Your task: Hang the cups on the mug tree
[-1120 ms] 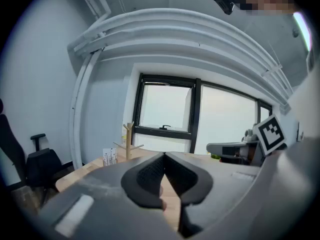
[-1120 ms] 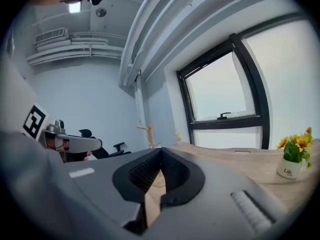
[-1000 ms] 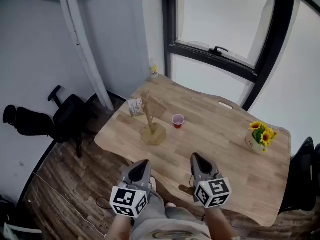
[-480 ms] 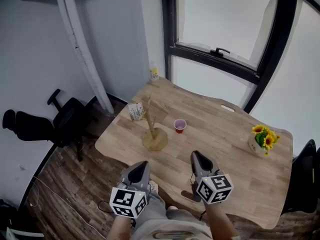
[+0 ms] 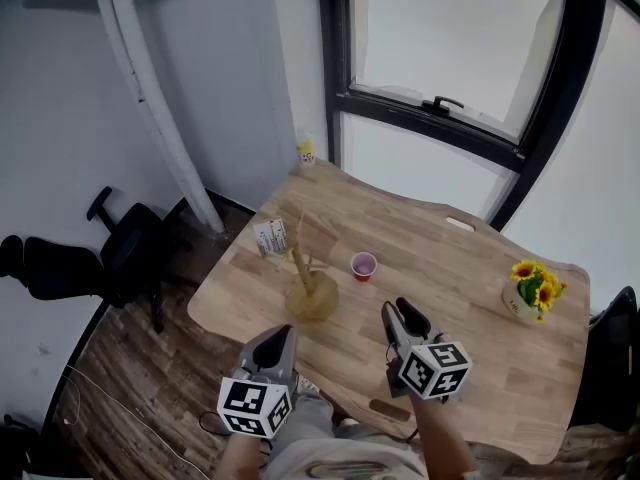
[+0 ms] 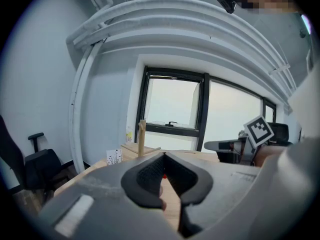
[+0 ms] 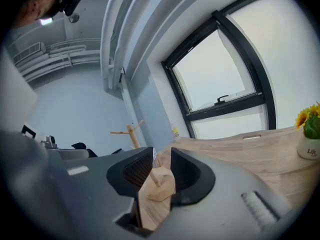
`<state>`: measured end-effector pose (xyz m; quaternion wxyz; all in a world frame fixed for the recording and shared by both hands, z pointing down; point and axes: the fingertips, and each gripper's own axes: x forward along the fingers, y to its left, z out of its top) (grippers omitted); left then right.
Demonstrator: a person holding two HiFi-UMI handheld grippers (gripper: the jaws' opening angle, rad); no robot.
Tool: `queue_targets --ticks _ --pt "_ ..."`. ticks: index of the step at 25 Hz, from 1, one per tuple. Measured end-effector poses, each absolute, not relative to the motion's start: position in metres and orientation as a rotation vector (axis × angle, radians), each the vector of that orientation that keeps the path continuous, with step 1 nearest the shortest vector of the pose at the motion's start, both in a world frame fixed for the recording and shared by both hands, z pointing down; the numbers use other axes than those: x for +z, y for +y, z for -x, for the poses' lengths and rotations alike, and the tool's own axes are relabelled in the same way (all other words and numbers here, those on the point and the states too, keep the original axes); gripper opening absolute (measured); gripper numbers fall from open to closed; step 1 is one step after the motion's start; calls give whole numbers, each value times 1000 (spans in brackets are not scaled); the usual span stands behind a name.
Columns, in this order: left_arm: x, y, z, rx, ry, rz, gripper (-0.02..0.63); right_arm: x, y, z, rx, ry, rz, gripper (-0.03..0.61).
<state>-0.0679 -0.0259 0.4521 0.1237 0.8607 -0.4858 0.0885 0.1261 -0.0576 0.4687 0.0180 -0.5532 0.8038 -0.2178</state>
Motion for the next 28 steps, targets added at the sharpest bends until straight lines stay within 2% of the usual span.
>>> queue_targets --ticks 11,28 --pt "475 -85 83 337 -1378 -2479 3 503 -121 -134 -827 2424 1796 115" --pt "515 -131 102 436 -1340 -2395 3 592 -187 -142 -1272 2166 1805 117"
